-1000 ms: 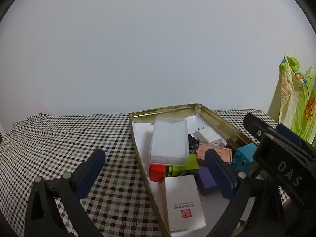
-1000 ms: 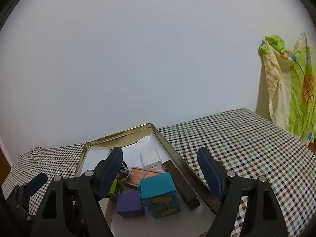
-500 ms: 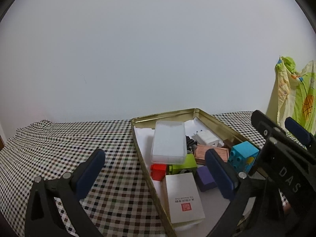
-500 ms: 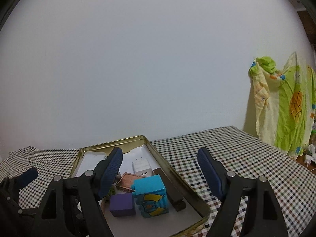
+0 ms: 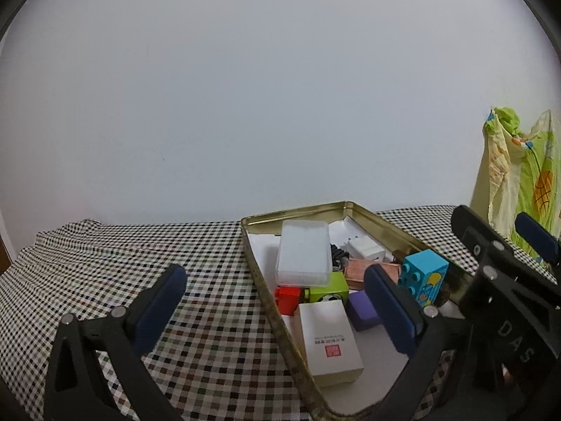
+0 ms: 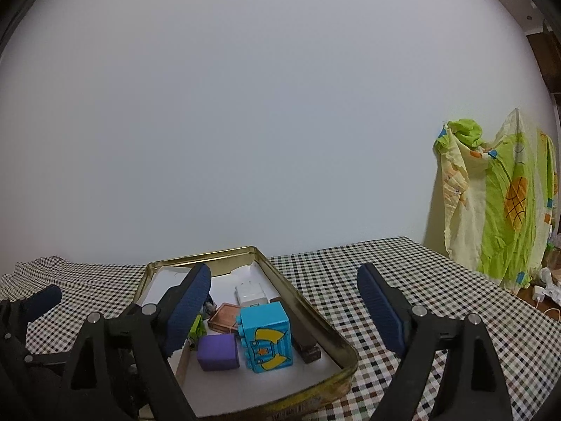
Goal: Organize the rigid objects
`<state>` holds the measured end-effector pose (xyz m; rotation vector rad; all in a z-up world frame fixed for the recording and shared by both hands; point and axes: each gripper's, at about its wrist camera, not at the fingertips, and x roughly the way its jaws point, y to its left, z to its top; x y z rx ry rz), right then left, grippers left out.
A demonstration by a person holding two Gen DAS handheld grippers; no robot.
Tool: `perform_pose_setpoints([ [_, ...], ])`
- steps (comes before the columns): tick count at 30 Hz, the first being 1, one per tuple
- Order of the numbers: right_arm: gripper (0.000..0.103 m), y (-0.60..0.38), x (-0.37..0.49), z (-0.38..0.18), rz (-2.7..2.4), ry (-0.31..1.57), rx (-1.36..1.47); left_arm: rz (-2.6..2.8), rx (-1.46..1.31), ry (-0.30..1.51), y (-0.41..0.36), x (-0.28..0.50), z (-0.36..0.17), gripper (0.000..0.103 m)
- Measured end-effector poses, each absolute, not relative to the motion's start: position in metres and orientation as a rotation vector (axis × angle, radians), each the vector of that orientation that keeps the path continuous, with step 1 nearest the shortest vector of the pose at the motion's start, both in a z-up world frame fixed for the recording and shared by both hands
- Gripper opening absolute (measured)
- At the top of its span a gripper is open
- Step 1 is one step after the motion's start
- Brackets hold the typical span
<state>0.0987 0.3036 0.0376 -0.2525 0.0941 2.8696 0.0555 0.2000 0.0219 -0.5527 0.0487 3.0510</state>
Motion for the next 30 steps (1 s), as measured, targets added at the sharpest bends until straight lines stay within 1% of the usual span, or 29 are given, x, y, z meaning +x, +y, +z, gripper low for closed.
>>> perform_pose_setpoints([
  [15,0.088,0.297,0.125,0.038,2.874,0.078,-0.166,3.066,-0.515,0.043,0.200,0.065,0.024,0.102],
  [19,0.095,0.299,0.133,0.039,2.866,0.079,-0.150,3.067,-0.512,0.046,0.203,0.065,0.027,0.102],
  [30,0.097,0.301,0.147,0.041,2.865,0.091,-0.137,3.085,-0.493,0.037,0.195,0.070,0.028,0.102],
])
